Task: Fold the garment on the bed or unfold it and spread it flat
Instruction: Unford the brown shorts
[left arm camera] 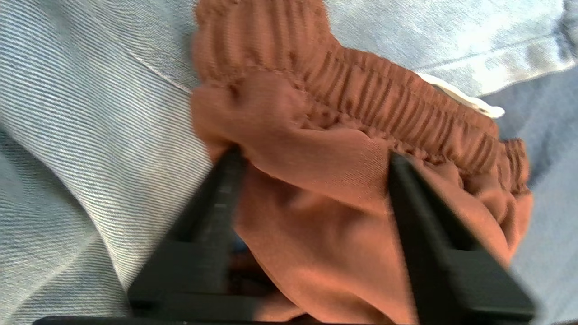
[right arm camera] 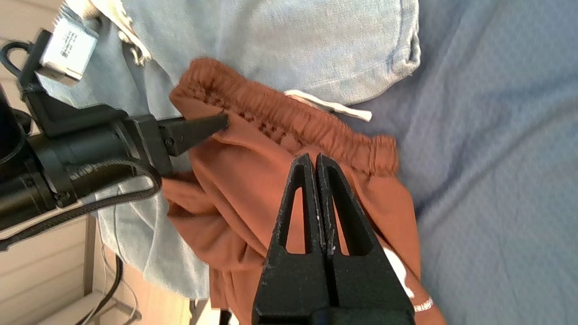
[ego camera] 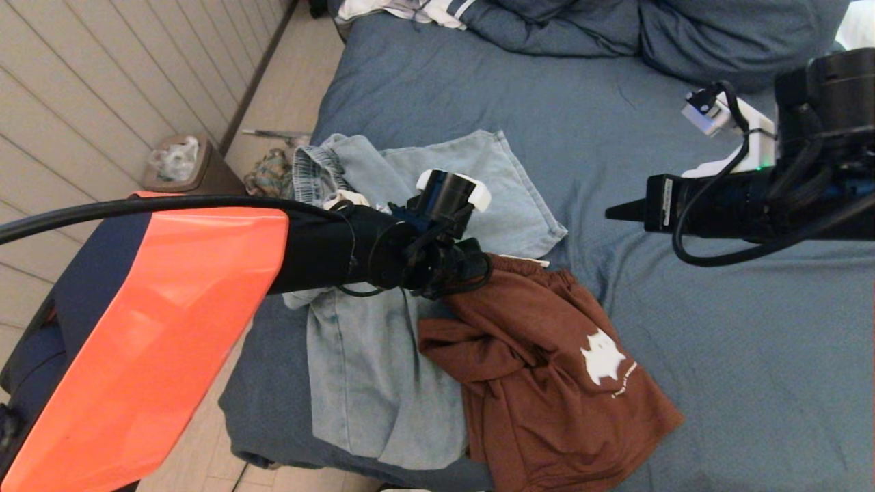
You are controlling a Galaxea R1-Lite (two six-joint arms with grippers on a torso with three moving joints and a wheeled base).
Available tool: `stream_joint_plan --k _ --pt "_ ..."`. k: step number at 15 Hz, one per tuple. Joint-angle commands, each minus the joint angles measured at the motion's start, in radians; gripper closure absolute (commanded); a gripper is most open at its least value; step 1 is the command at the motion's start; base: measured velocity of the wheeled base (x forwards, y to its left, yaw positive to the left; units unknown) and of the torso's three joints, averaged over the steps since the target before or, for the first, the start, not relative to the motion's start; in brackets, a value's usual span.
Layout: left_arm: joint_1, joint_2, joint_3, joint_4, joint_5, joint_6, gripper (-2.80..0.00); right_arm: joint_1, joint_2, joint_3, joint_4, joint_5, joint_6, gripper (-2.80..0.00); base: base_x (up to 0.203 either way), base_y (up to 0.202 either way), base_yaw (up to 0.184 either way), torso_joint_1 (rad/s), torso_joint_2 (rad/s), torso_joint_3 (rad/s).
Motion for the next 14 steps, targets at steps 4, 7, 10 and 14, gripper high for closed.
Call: stream_joint_plan --k 4,7,10,14 --pt "0.000 -0.004 0.001 -0.003 0.002 -0.004 0.00 0.000 0.001 0.017 -0.017 0.002 0.001 0.00 0.000 0.000 0.000 0.000 0.00 0.000" --pt "-0.005 -0.042 0.011 -0.003 0.007 -0.004 0.00 -0.001 -0.010 0.033 -0.017 0.000 0.001 0.00 0.000 0.000 0.000 0.000 0.00 0.000" --pt "-0.045 -0.187 0.062 -0.006 0.023 -0.006 0.00 -0.003 -0.024 0.061 -0.015 0.002 0.007 0.00 0.000 0.000 0.000 0.000 0.00 0.000" --pt "-0.107 -0.421 0.194 -0.010 -0.011 0.015 0.00 -0.020 0.017 0.103 -0.013 0.000 0.010 0.00 0.000 0.000 0.000 0.000 0.00 0.000"
